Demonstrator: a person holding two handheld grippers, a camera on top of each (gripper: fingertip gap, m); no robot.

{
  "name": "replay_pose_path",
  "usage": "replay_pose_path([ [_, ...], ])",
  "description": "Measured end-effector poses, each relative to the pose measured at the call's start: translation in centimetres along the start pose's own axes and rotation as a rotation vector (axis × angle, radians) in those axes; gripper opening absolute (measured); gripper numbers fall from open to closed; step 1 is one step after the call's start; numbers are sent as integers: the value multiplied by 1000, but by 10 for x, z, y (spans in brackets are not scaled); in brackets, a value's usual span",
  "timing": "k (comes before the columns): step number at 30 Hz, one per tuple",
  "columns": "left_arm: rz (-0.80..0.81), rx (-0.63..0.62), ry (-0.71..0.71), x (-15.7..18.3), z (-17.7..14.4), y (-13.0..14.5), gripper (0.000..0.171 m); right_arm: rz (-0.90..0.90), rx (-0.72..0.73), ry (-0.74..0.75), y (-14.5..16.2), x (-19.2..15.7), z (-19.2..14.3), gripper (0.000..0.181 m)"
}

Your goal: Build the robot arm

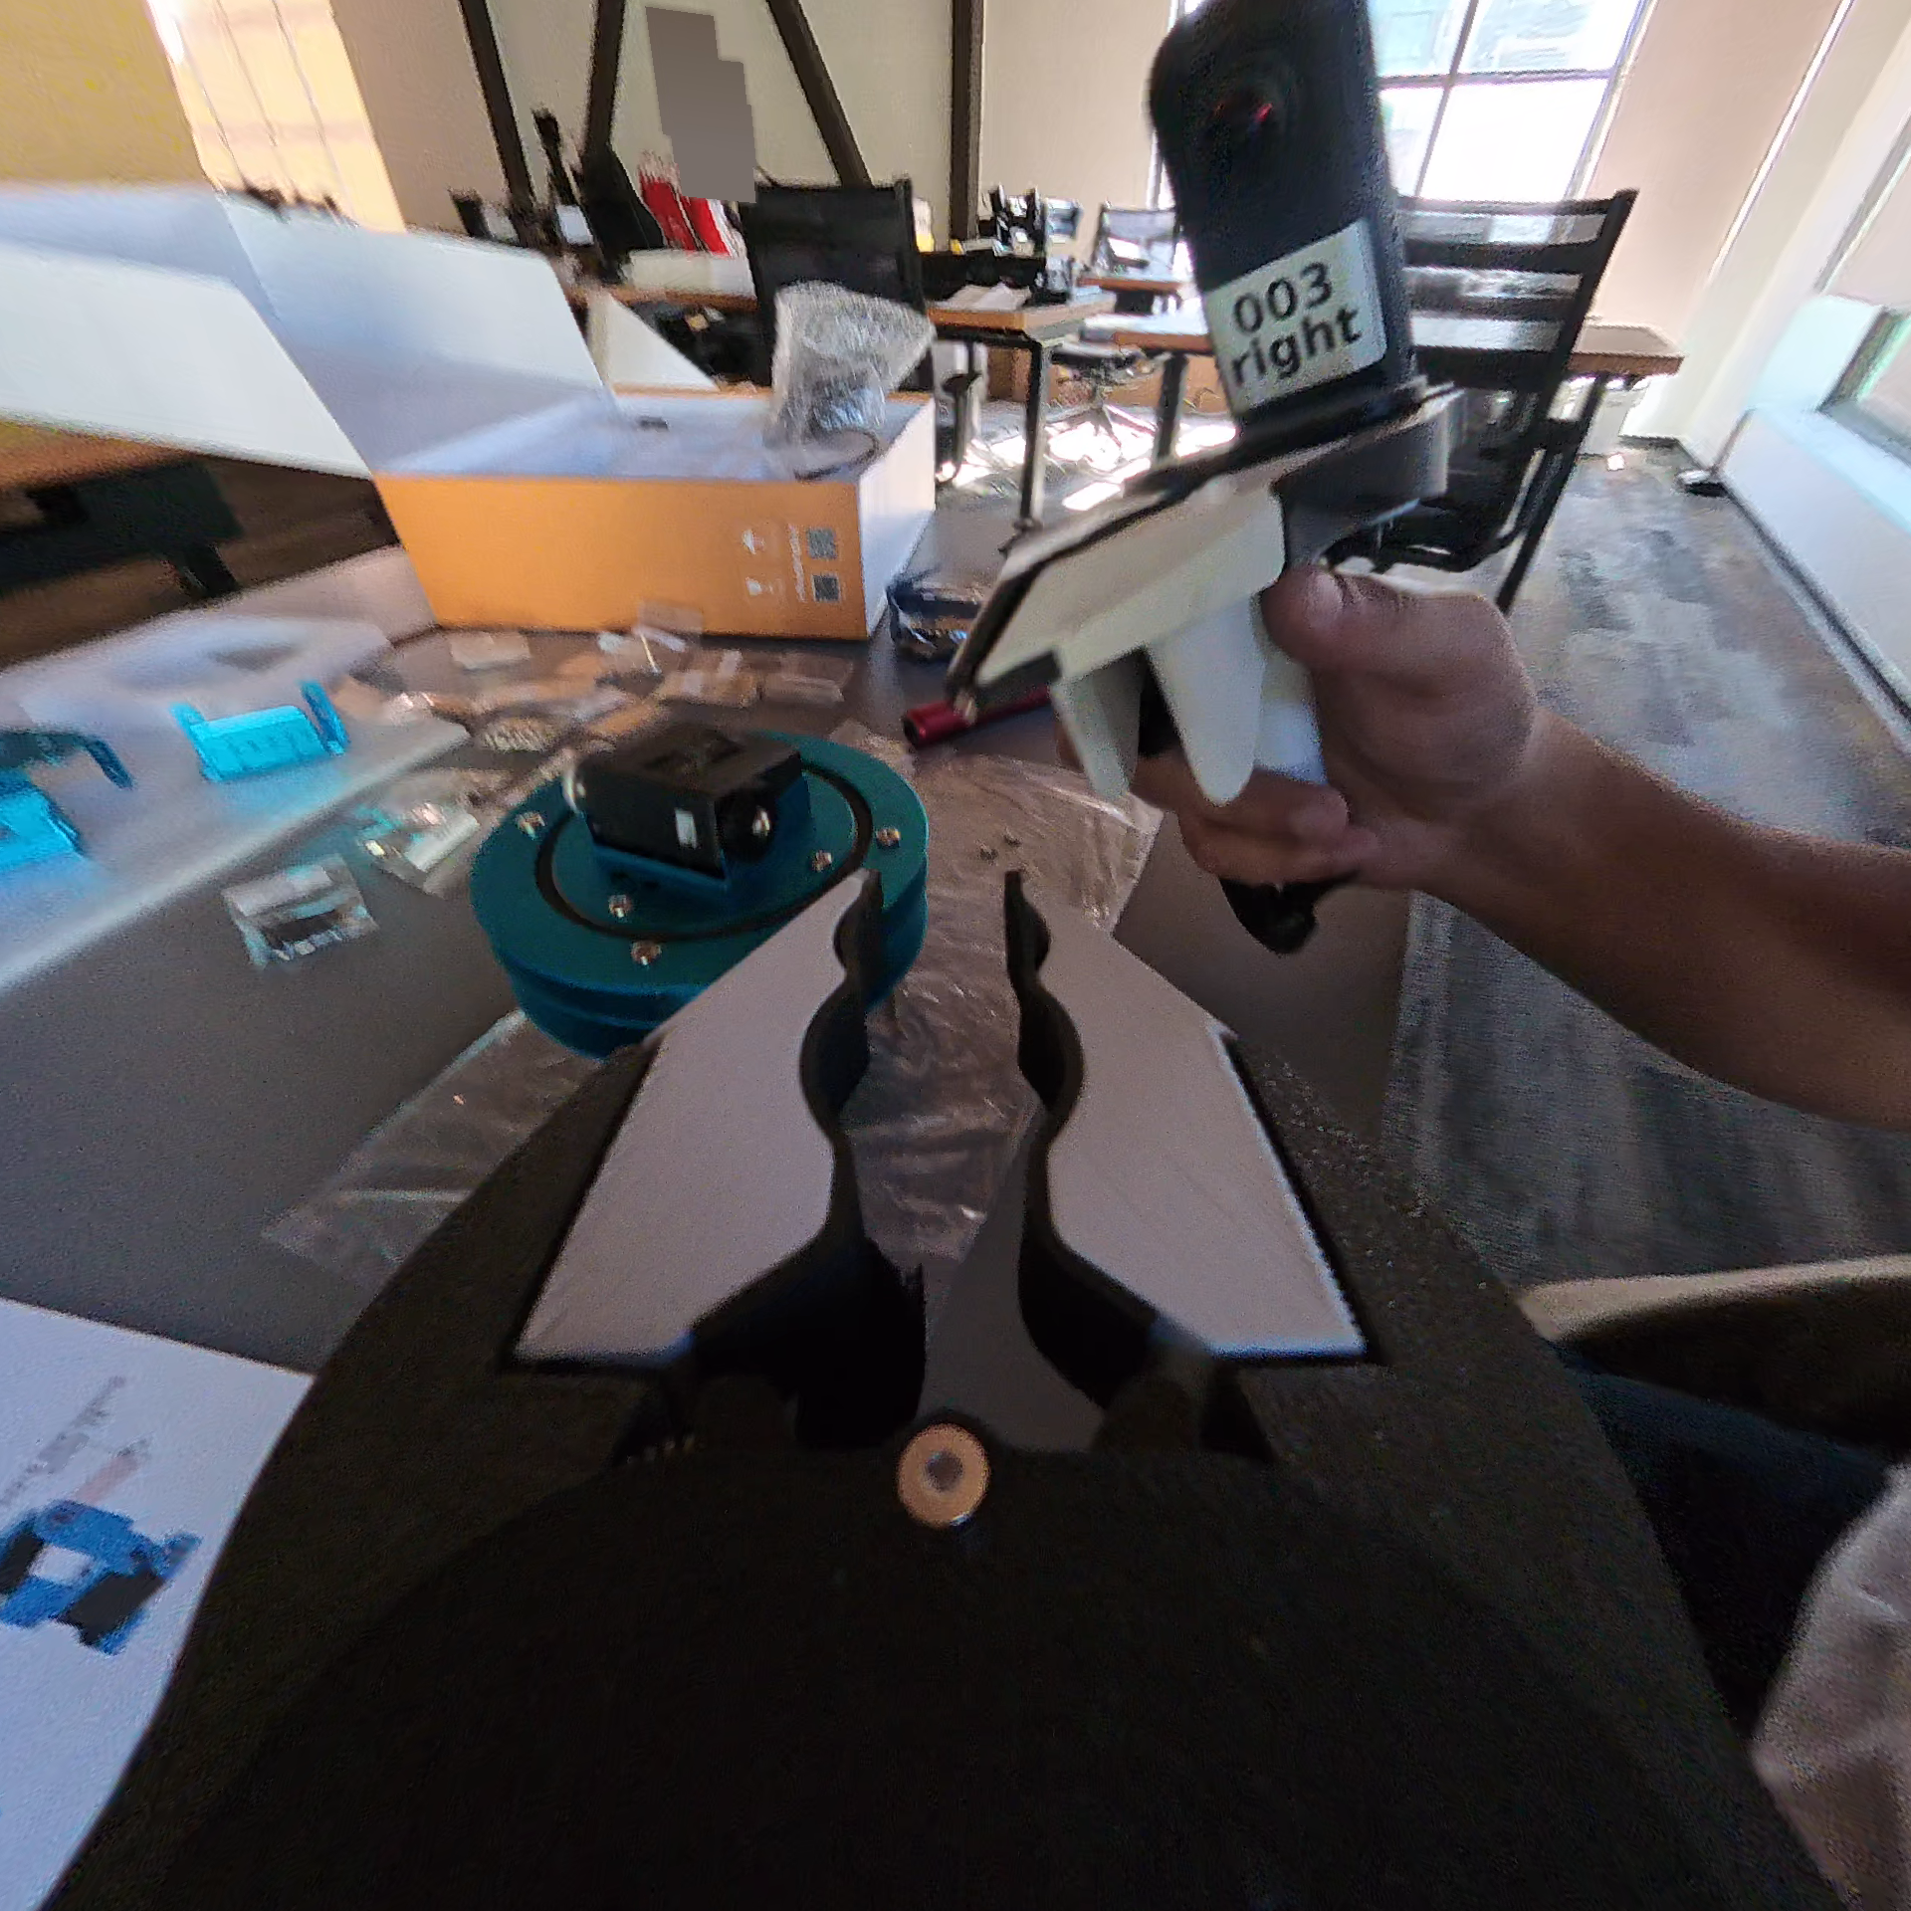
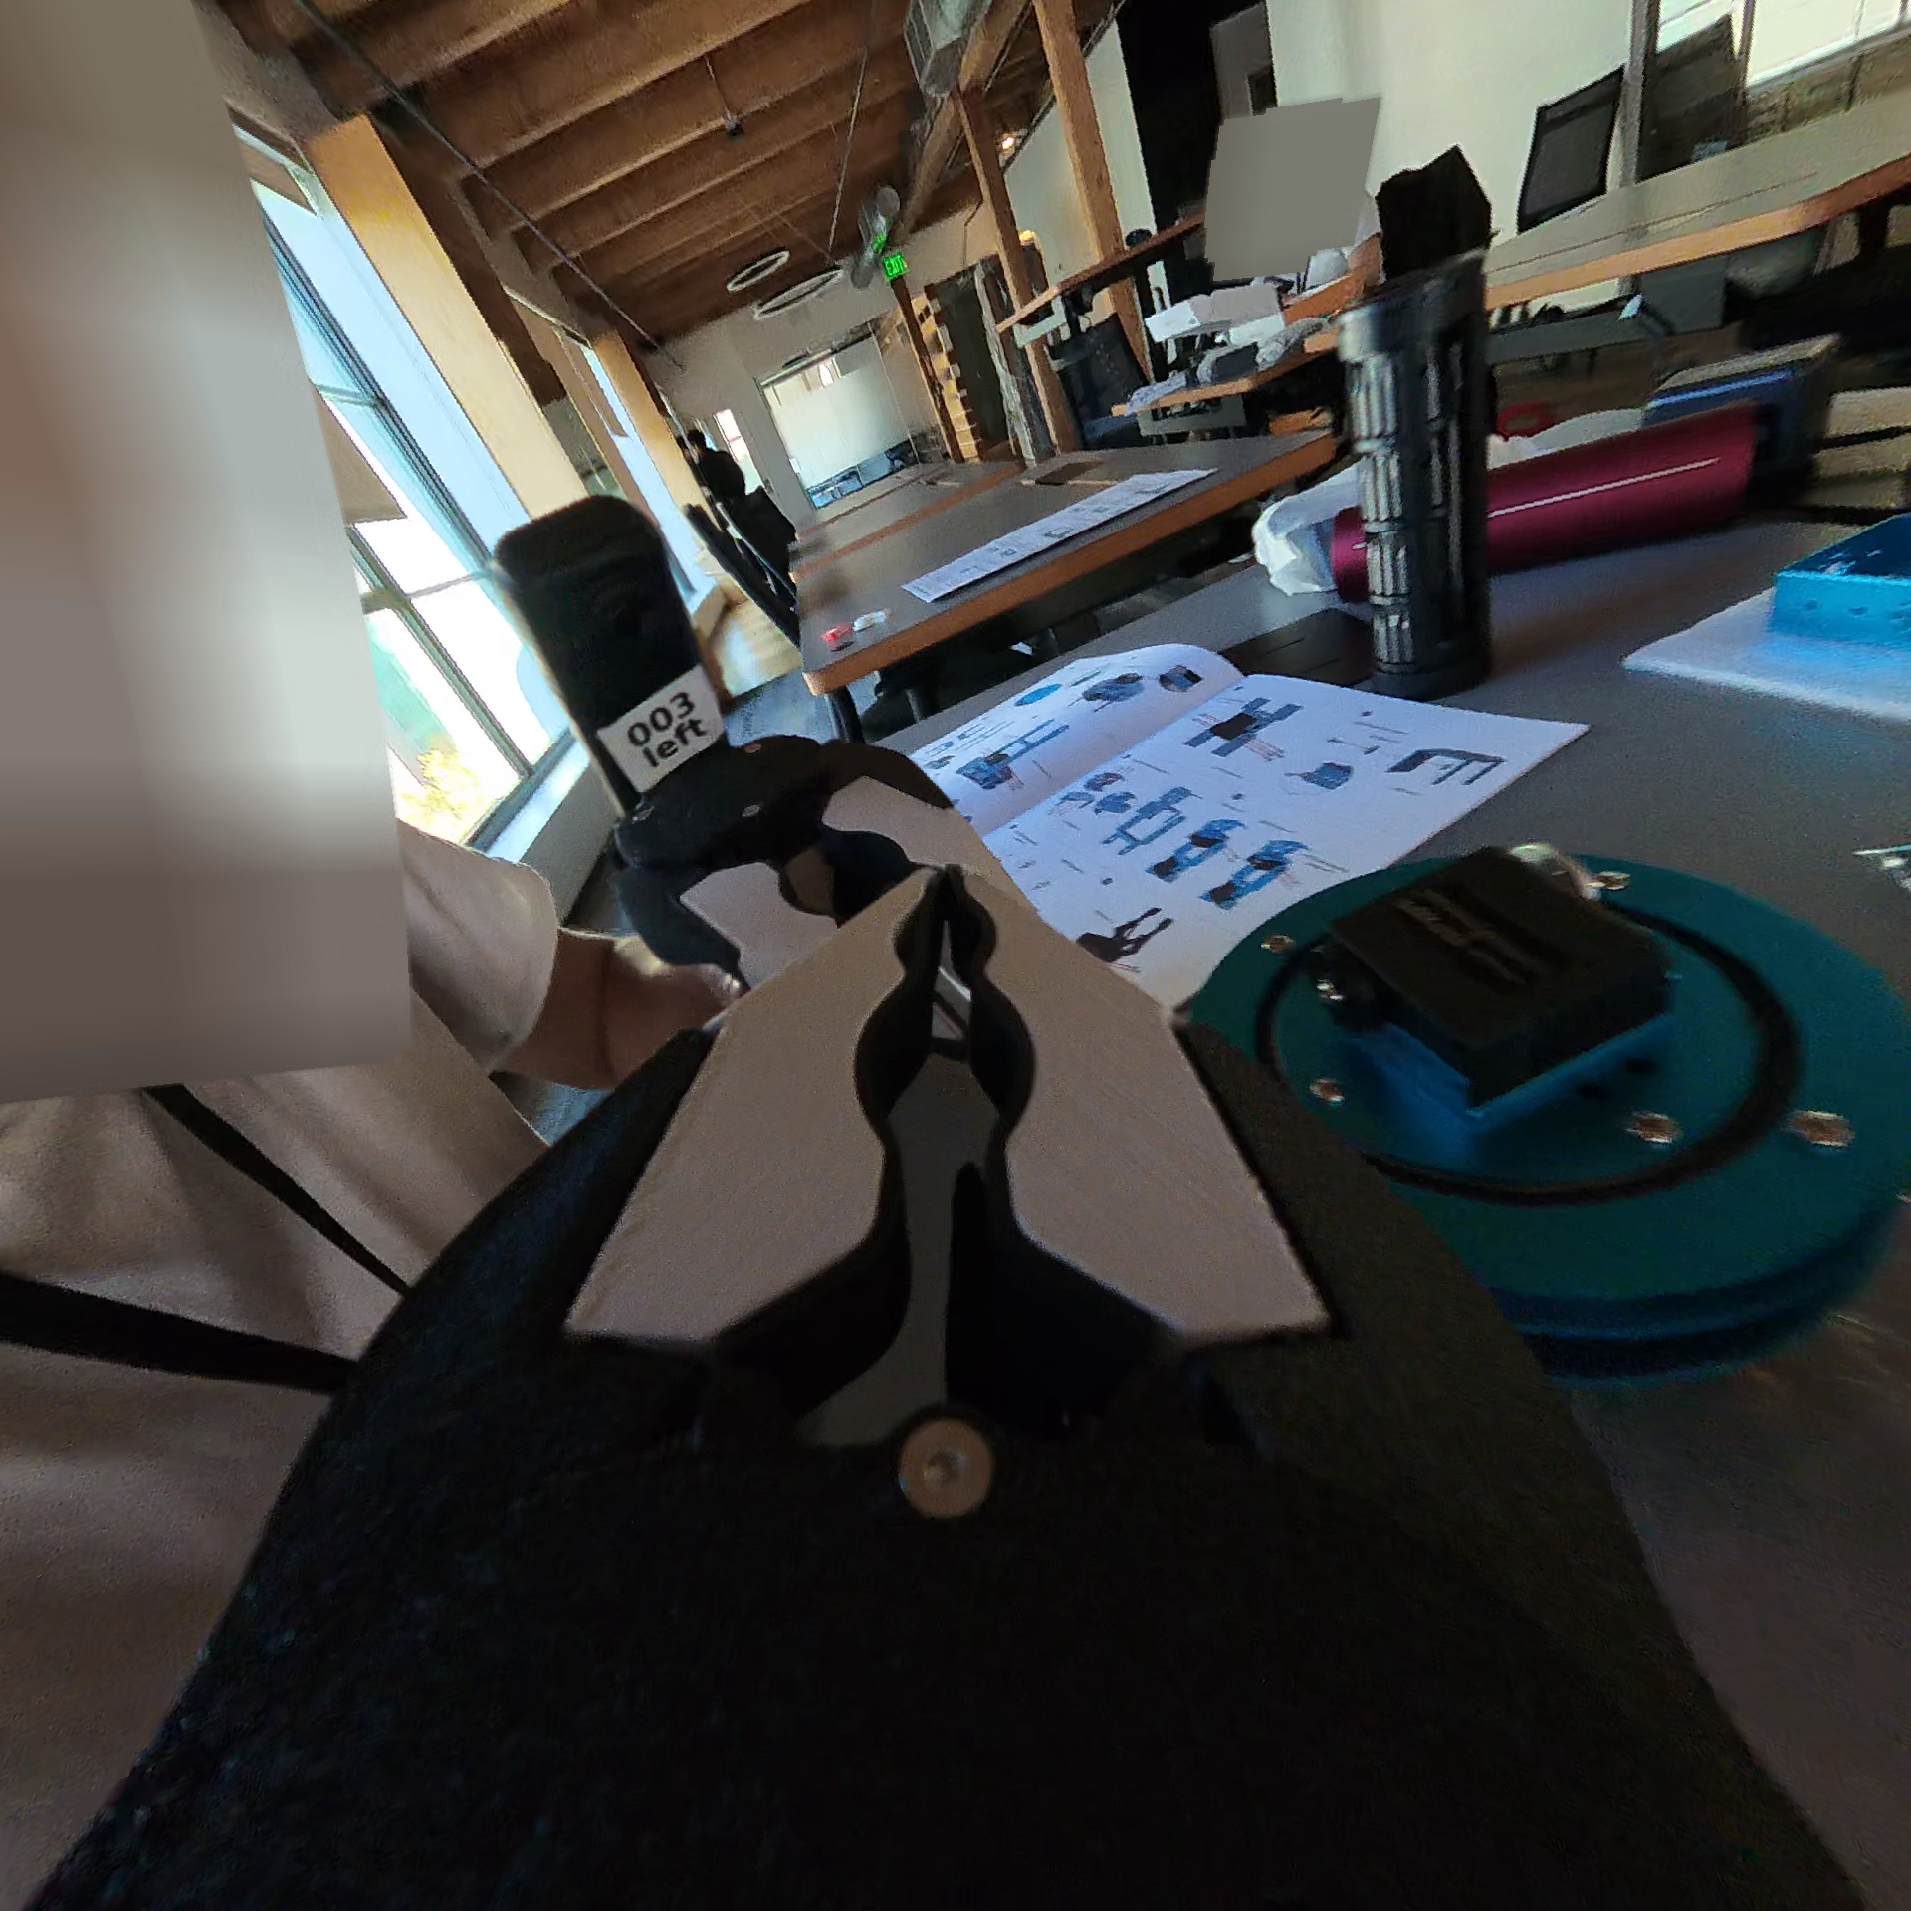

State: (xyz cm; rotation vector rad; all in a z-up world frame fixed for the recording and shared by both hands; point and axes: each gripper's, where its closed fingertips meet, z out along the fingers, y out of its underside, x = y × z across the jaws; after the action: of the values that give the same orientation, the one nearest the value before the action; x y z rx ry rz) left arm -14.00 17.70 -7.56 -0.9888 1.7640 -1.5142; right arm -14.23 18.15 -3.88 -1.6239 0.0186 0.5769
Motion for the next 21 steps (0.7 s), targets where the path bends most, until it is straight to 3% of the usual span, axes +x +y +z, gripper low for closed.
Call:
replay_pose_path([
  [7,95,87,-40,4,-6,-16,19,38,-14,-32,16,-6,12,0],
  [10,105,76,-17,6,-6,-11,7,55,-17,-31,20,-3,12,0],
  [16,187,48,-51,3,-8,-5,3,36,-21,-28,24,-2,14,0],
  [21,350,1,-110,-1,-8,4,0,1,-63,5,32,1,16,0],
])
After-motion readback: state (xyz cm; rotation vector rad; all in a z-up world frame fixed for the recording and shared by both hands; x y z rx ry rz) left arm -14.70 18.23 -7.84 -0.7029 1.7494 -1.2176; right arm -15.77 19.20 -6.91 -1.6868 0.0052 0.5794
